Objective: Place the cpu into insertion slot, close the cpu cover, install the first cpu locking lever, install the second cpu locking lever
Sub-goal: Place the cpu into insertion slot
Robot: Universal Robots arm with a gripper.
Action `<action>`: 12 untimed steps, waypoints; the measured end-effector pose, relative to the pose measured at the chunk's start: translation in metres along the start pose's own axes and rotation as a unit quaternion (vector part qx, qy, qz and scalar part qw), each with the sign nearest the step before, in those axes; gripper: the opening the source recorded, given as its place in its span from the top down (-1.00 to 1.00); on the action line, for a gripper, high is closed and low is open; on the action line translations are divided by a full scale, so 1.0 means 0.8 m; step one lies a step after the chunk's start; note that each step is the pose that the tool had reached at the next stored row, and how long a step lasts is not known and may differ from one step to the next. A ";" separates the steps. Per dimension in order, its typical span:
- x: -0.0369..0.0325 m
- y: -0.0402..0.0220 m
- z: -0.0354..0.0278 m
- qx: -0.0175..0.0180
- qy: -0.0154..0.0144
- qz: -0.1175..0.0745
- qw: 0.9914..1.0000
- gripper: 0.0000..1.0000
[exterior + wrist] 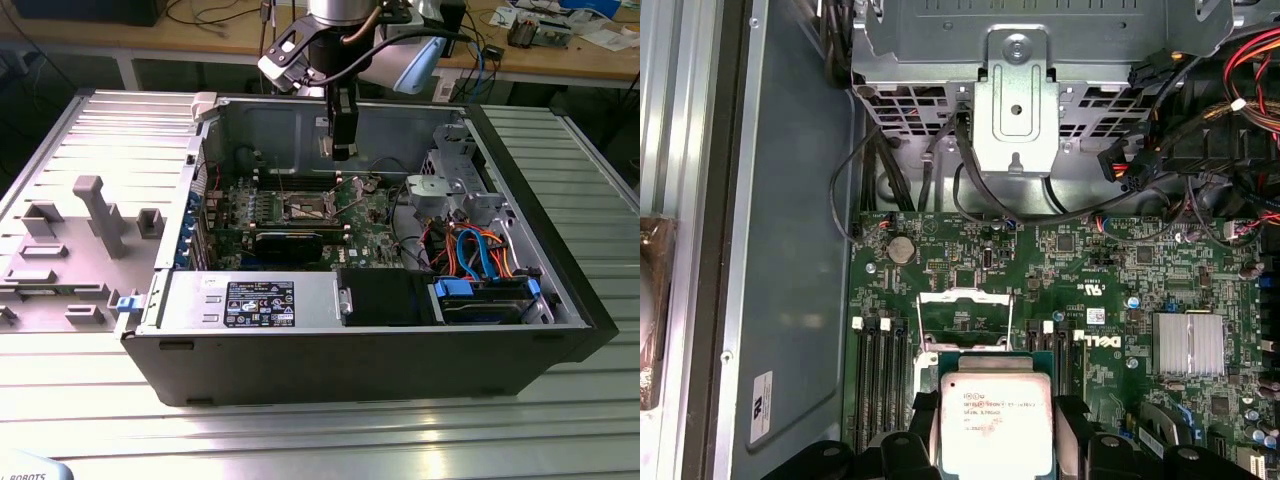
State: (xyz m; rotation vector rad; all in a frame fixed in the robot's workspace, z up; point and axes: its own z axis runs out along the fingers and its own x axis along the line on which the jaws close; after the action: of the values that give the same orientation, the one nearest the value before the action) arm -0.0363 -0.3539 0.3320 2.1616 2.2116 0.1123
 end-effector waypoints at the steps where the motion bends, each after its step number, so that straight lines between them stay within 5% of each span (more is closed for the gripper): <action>1: 0.0000 0.0000 0.0000 0.000 0.000 0.000 1.000 -0.08; 12: -0.0001 -0.0007 0.0058 0.000 0.000 0.000 1.000 -0.08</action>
State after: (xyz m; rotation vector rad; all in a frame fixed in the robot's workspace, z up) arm -0.0364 -0.3538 0.3274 2.1618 2.2116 0.1121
